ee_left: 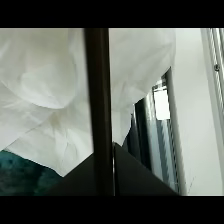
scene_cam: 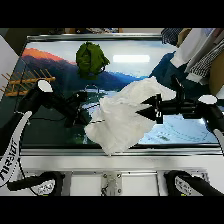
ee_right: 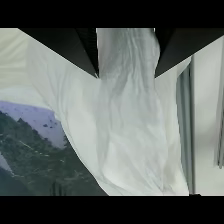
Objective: Fold the clothes and pants, and hang the long-sleeved shirts on hangers.
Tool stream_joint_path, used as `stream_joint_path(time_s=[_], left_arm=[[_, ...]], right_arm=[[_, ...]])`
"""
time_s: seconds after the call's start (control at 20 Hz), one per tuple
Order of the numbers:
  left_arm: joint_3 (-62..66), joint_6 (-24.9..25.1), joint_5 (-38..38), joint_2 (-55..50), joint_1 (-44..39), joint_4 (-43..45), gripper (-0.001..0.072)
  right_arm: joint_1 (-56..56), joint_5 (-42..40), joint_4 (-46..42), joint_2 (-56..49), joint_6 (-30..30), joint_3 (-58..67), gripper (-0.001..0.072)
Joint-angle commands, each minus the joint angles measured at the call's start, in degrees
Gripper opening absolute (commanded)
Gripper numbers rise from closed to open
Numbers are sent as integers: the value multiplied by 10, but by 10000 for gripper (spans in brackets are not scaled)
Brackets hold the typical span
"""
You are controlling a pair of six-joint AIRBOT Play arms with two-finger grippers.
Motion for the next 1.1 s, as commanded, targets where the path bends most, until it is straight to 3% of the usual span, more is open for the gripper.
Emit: stream_joint_path(time_s=[0.0, 0.7, 0.75, 0.8, 0.85, 1.05], left_arm=[[0, 0, -2, 0, 0, -1, 11], [0, 0, -2, 0, 0, -1, 11], [0, 0, -2, 0, 0, -2, 11], [0, 0, -2, 0, 0, -1, 11], [0, 0, -2, 0, 0, -1, 11], [0, 0, -2, 0, 0, -1, 11]], right_arm=[[22, -19, 1, -9, -2, 0, 352], [32, -20, 52, -14, -31, 0, 348], [32, -20, 53, -14, -31, 0, 317], [32, -19, 52, -14, -35, 0, 70], [32, -19, 52, -14, -40, 0, 12], [32, -19, 51, -14, -122, 0, 12]])
